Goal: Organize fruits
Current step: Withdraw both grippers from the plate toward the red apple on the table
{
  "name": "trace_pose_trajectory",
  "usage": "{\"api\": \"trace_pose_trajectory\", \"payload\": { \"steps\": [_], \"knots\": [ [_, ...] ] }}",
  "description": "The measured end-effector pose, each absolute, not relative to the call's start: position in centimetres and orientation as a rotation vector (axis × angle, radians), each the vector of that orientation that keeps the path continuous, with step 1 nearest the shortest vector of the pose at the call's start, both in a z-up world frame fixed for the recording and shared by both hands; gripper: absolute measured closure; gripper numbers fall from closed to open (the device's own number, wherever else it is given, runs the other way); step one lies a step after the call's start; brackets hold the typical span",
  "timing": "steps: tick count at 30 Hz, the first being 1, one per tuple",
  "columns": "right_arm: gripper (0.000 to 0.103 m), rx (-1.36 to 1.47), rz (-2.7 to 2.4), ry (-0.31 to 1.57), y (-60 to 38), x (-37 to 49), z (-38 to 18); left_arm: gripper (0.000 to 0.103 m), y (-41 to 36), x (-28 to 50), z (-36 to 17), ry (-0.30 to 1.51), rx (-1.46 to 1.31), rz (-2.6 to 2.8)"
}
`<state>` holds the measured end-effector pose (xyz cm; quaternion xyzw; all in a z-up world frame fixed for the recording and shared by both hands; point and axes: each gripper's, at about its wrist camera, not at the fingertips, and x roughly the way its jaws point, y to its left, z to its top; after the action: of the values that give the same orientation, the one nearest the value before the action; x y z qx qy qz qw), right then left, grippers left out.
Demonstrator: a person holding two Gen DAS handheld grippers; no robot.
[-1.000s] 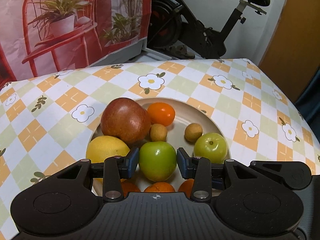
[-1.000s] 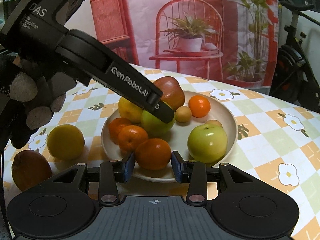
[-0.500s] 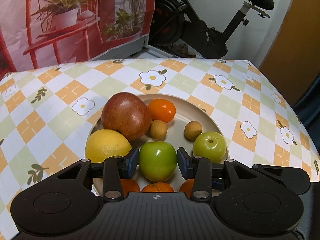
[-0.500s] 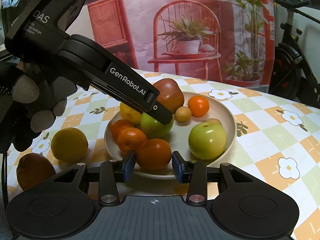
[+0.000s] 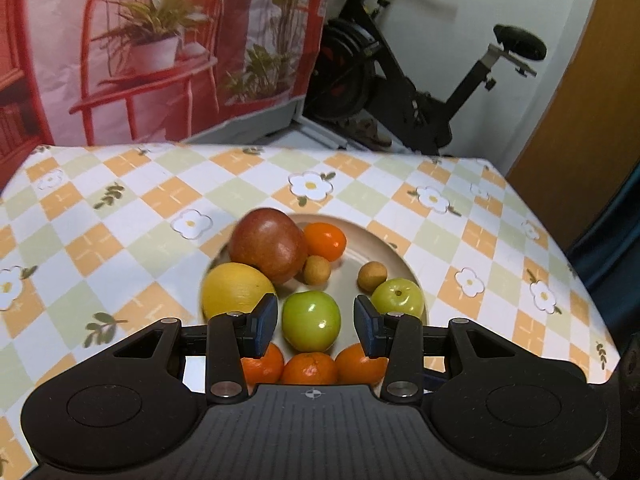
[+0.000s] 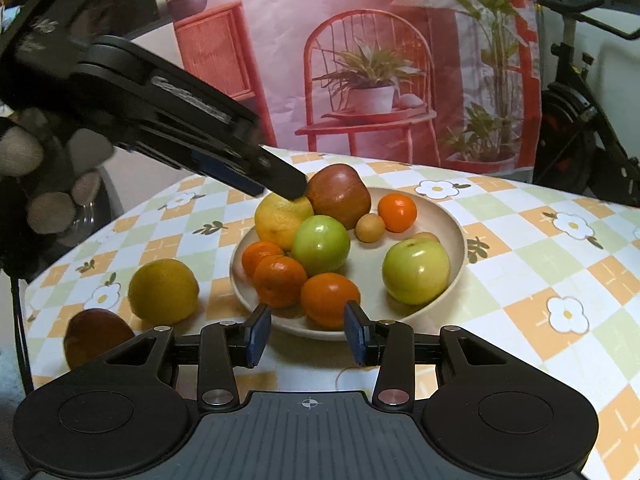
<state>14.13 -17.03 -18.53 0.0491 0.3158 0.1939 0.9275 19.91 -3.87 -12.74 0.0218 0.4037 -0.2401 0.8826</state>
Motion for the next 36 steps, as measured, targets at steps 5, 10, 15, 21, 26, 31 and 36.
{"api": "trace_pose_trajectory", "payload": {
  "steps": [5,10,15,21,26,31,36],
  "knots": [
    [0.065,0.114,0.397,0.653,-16.6,13.1,-18.0,0.059,-1.5,17.8,-10.9,0.783,0.049,-0.477],
    [0.065,0.096,0.423,0.649,-15.3,12.3,-17.2,0.059,1.5,16.1,-10.3,0.759,0.042,-0.427],
    [0.065,0.070,0.466,0.648,-13.4,11.9,-16.1,0.059,4.4,15.0,-10.6,0.770,0.003,-0.380],
    [0.065,0.048,0.528,0.662,-10.8,11.3,-15.0,0.059,6.4,13.7,-11.1,0.769,-0.023,-0.356],
    [0.061,0.022,0.596,0.688,-8.7,11.0,-14.5,0.059,7.8,13.1,-11.7,0.794,-0.050,-0.349],
    [0.057,0.039,0.635,0.731,-7.7,11.2,-14.8,0.059,8.9,12.5,-12.3,0.812,-0.076,-0.358],
    [0.051,0.007,0.700,0.768,-6.2,11.1,-15.1,0.059,9.5,12.1,-13.4,0.836,-0.099,-0.370]
  ]
}}
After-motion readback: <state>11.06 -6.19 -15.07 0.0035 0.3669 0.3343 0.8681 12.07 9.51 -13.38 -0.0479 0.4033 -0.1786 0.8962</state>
